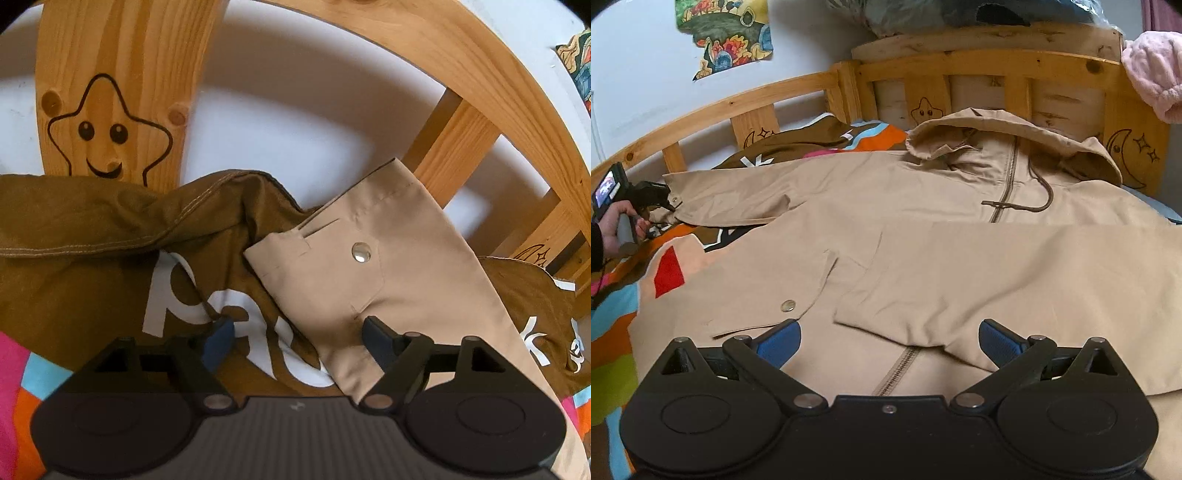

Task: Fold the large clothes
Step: 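Grasp the other sleeve cuff with the left gripper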

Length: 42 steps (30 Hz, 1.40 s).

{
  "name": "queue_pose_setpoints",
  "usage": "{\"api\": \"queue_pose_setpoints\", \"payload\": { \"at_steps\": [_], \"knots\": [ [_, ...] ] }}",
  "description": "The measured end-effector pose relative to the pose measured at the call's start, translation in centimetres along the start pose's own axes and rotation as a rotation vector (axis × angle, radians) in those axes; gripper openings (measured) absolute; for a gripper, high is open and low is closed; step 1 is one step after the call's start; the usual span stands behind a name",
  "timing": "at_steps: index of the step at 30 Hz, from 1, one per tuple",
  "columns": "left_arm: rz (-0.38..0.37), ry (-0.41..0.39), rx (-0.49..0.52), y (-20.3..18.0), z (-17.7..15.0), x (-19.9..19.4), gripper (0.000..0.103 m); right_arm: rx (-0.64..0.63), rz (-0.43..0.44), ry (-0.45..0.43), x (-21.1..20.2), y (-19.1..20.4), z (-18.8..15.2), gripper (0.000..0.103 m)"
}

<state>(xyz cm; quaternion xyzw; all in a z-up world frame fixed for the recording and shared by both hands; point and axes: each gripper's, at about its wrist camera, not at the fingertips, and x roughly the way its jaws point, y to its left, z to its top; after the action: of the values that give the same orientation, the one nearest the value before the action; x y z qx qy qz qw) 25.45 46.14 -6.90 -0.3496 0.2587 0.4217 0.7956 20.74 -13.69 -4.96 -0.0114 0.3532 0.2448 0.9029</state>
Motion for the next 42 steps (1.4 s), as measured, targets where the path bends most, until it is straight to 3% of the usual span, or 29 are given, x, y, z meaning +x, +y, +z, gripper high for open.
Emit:
{"api": "queue_pose_setpoints", "payload": {
  "at_steps": [2, 4, 12, 14, 19, 27, 32, 37, 42],
  "knots": [
    [-0.023, 0.000, -0.013, -0.3, 0.0, 0.1, 0.061, -0.015, -0.007, 0.000, -0.3, 0.2, -0.1, 0.102],
    [-0.046, -0.003, -0.043, -0.5, 0.2, 0.1, 0.055, -0.025, -0.007, 0.000, -0.6, 0.3, -0.1, 0.102],
    [-0.101, 0.050, -0.132, 0.4, 1.8, 1.5, 0.056, -0.008, -0.007, 0.014, -1.6, -0.2, -0.8, 0.102],
    [-0.095, 0.044, -0.108, 0.3, 1.7, 1.1, 0.031, -0.015, -0.008, 0.019, -1.7, 0.0, -1.1, 0.102],
    [-0.079, -0.017, -0.019, -0.8, 0.9, -0.8, 0.012, 0.011, 0.004, 0.029, -2.1, -0.2, -1.5, 0.102],
    [0.011, -0.187, 0.307, -5.0, -2.1, -6.1, 0.011, -0.001, 0.030, 0.000, -3.0, 0.3, -1.6, 0.102],
    [0.053, -0.242, 0.469, -8.0, -3.6, -8.5, 0.012, 0.016, 0.049, -0.026, -3.6, 0.3, -1.5, 0.102],
    [0.016, -0.170, 0.383, -7.8, -2.3, -9.3, 0.013, 0.018, 0.059, -0.038, -4.3, 0.2, -1.6, 0.102],
    [-0.138, -0.062, 0.129, -3.5, 1.3, -8.9, 0.018, 0.015, 0.062, -0.056, -5.1, 0.1, -1.6, 0.102]
  ]
}}
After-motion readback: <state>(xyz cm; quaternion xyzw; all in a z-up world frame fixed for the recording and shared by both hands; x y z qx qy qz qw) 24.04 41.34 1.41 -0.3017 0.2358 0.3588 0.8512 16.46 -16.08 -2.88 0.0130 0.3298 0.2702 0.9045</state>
